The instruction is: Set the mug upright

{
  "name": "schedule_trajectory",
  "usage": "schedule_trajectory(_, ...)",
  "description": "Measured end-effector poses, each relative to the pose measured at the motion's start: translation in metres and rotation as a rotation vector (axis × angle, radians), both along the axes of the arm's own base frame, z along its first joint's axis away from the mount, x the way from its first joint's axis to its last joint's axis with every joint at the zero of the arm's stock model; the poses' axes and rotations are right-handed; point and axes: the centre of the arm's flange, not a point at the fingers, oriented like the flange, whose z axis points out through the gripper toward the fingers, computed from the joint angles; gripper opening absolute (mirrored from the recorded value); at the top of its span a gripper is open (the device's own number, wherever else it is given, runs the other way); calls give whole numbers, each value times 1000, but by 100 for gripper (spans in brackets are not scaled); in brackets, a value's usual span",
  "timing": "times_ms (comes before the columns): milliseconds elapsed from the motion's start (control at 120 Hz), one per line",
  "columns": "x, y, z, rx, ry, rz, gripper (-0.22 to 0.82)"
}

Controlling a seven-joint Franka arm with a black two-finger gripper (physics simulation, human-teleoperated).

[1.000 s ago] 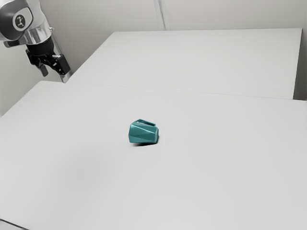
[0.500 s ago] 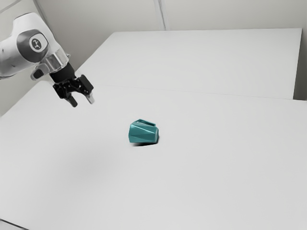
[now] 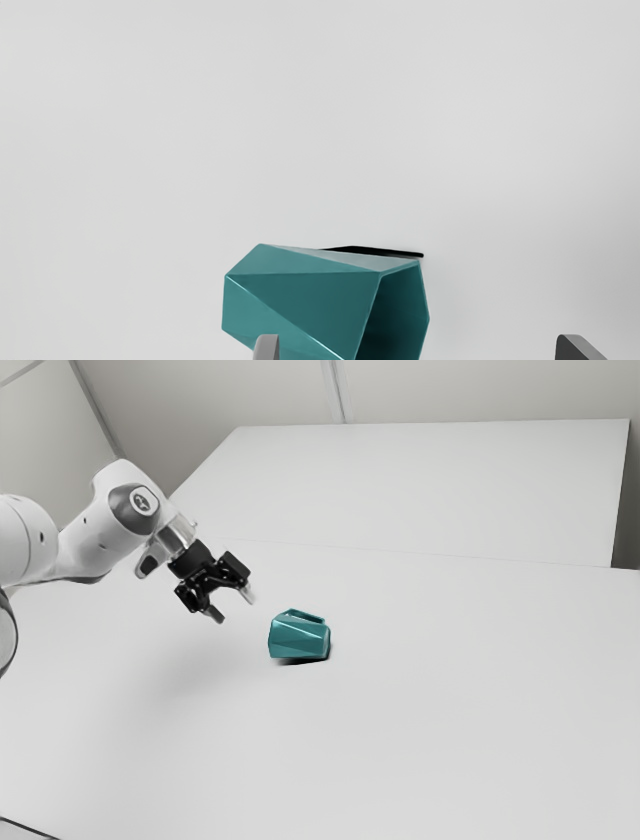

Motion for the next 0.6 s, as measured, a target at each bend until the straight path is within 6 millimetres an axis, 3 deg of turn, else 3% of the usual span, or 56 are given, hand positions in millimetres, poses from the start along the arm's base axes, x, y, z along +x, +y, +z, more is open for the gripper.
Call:
schedule_trajectory(167,7,-6,-26,-38,16,34,60)
schedule_trajectory(600,27,-15,-56,-125,-22,164,60)
